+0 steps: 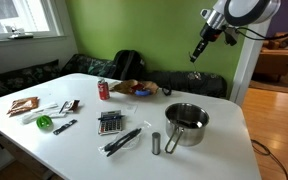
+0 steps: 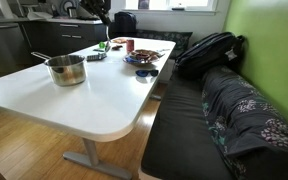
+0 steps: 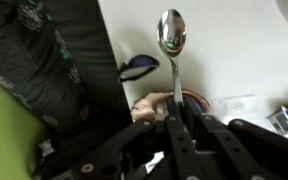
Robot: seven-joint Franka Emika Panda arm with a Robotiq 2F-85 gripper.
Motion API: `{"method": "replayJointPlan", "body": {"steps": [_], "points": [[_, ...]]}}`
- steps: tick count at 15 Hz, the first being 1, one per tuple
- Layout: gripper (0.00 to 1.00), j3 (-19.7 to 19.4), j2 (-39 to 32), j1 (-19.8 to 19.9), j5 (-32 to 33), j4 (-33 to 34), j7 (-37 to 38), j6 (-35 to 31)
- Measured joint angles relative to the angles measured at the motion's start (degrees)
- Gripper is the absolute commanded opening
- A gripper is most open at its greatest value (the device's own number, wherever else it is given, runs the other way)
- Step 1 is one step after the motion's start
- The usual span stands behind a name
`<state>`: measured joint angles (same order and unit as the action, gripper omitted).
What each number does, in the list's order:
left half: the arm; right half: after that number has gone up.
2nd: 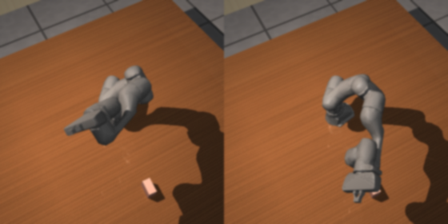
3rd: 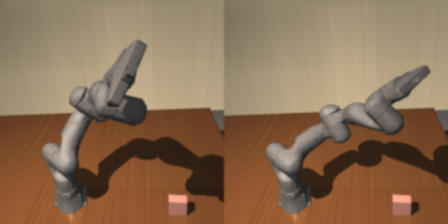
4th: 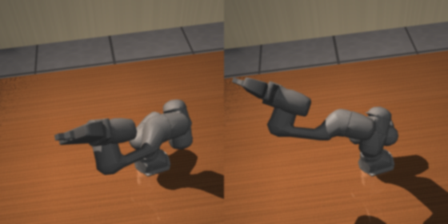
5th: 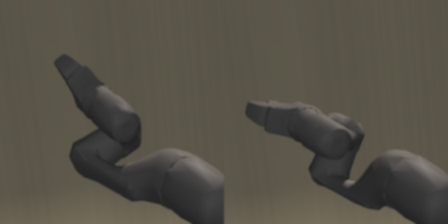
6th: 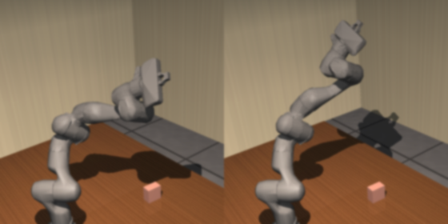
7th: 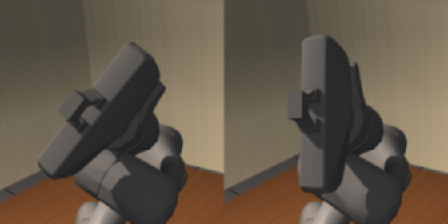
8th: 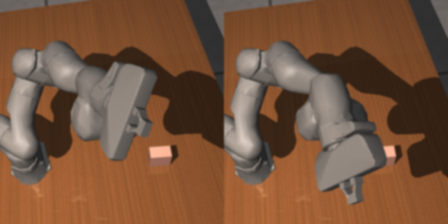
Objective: Pick up the silver spoon from the silver pot and put it on the table
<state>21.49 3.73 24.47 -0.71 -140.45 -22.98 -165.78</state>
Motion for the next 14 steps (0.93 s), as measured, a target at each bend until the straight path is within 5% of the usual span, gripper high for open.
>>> {"method": "replayJointPlan", "body": {"steps": [2, 4, 7, 9, 14], "points": [[0.03, 1.6, -1.5, 6.9, 9.3, 3.0, 4.1, 5.9], [0.03, 2.2, -4.4, 8.9, 18.5, 7.2, 10.7, 13.8], [0.03, -5.6, -11.5, -2.0, 24.3, 14.6, 15.8, 26.2], [0.13, -10.0, -15.1, -9.0, 23.6, 19.2, 15.5, 34.3], [0.03, -13.0, -16.8, -13.4, 22.5, 23.3, 14.7, 39.2]]}}
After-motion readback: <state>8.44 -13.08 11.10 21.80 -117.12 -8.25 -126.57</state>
